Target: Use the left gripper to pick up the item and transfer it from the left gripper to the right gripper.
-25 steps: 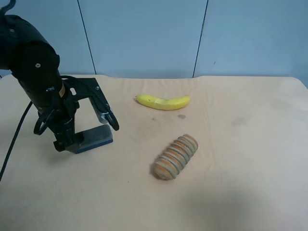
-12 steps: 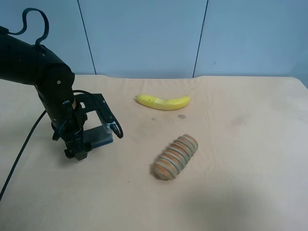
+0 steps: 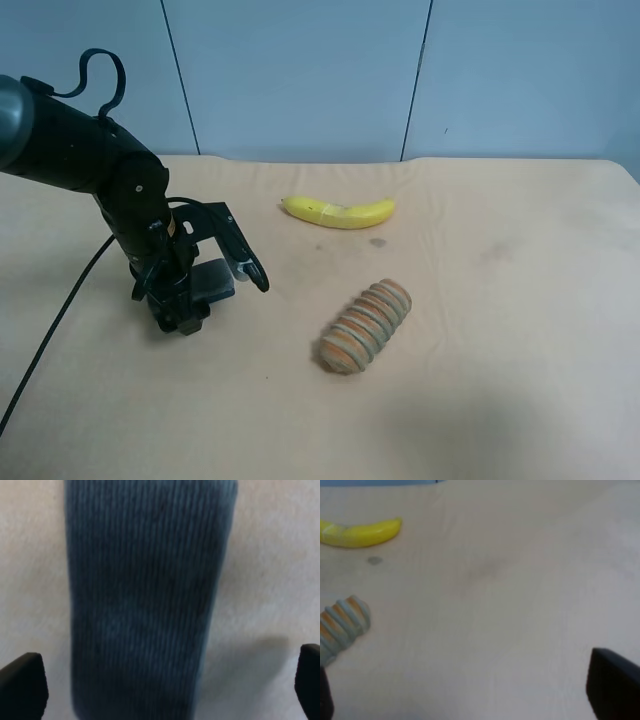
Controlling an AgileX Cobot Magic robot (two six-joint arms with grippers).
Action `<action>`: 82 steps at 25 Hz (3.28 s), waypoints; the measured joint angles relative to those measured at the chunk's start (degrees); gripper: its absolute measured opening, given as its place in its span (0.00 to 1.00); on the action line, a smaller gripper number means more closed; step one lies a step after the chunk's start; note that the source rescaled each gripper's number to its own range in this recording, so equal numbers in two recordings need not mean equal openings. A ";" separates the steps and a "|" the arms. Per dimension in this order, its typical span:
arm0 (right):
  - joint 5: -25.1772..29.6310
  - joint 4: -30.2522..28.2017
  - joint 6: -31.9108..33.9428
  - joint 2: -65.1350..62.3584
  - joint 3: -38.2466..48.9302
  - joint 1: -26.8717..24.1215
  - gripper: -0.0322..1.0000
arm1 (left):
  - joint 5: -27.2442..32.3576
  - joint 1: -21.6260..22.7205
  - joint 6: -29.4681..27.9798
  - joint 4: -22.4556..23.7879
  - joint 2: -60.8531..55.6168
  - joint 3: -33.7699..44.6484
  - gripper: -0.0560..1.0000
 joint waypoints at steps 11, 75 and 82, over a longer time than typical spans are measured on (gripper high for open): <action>0.00 0.00 0.00 0.00 0.00 0.00 1.00 | -0.24 0.00 0.00 -0.34 0.29 0.00 0.50; 0.00 0.00 0.00 0.00 0.00 0.00 1.00 | 13.03 -22.83 0.26 -0.88 -27.34 -0.34 0.06; -0.36 1.61 2.30 0.31 0.00 0.00 1.00 | 12.69 -22.83 0.26 -1.12 -27.34 -0.34 0.06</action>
